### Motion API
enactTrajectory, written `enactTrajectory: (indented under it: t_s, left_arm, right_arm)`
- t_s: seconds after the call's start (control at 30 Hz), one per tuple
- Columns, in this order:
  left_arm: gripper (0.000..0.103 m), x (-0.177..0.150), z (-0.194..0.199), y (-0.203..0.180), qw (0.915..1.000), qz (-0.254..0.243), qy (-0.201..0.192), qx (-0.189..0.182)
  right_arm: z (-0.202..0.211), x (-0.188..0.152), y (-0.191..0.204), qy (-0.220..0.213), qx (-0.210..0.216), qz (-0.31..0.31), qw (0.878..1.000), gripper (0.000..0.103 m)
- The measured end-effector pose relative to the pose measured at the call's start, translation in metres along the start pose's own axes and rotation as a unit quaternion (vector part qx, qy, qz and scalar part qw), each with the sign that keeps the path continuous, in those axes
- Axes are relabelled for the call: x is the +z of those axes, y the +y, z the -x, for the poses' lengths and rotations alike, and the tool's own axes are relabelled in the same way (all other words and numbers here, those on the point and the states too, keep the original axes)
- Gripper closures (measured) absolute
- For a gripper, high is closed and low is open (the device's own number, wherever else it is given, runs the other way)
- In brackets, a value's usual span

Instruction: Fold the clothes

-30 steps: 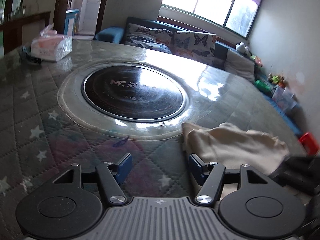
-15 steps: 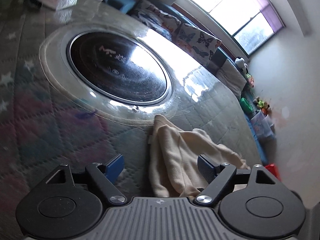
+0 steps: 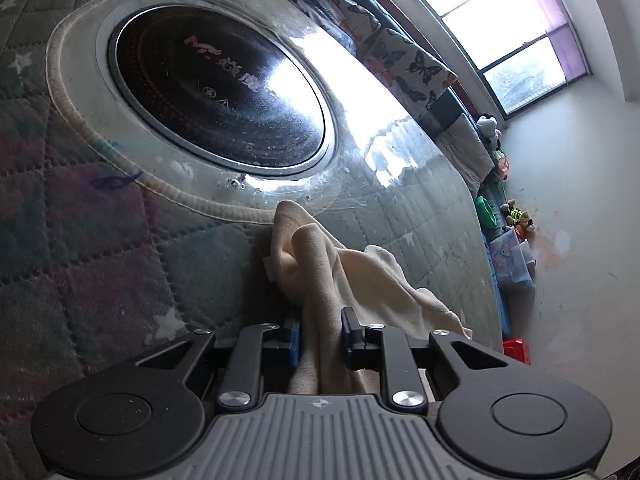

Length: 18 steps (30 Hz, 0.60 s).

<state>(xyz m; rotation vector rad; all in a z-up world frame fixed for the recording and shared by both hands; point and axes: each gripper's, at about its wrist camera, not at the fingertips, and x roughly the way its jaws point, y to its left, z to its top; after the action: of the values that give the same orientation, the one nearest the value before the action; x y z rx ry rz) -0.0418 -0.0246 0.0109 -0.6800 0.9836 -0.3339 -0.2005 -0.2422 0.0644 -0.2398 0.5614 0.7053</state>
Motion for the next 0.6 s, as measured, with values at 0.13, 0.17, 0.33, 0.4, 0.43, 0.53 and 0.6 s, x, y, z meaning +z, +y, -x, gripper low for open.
enactTrajectory:
  t_s: [0.13,0.17,0.33,0.4,0.43,0.53,0.6]
  left_arm:
    - [0.082,-0.001,0.001,-0.003,0.9999,-0.014,-0.003,0.006]
    - [0.082,-0.001,0.001,-0.004,0.9998,-0.016,-0.004,0.007]
    - [0.082,0.0,0.0,-0.008,0.9995,-0.028,-0.006,0.015]
    - [0.082,0.001,-0.001,-0.01,0.9992,-0.036,-0.008,0.018]
    - [0.082,0.001,-0.001,-0.012,0.9989,-0.04,-0.009,0.02]
    - [0.082,0.001,-0.002,-0.015,0.9984,-0.049,-0.01,0.027]
    - [0.082,0.001,-0.003,-0.017,0.998,-0.054,-0.012,0.03]
  right_arm:
    - [0.025,-0.012,-0.022,-0.01,-0.051,-0.05,0.997,0.078]
    - [0.031,-0.014,-0.029,-0.011,-0.069,-0.066,0.995,0.078]
    - [0.055,-0.042,-0.087,-0.006,-0.177,-0.15,0.973,0.072]
    - [0.06,-0.055,-0.111,0.0,-0.206,-0.186,0.961,0.072]
    - [0.061,-0.062,-0.121,0.003,-0.217,-0.202,0.955,0.072]
    - [0.064,-0.082,-0.145,0.0,-0.225,-0.251,0.941,0.066]
    - [0.058,-0.088,-0.152,0.003,-0.233,-0.264,0.936,0.063]
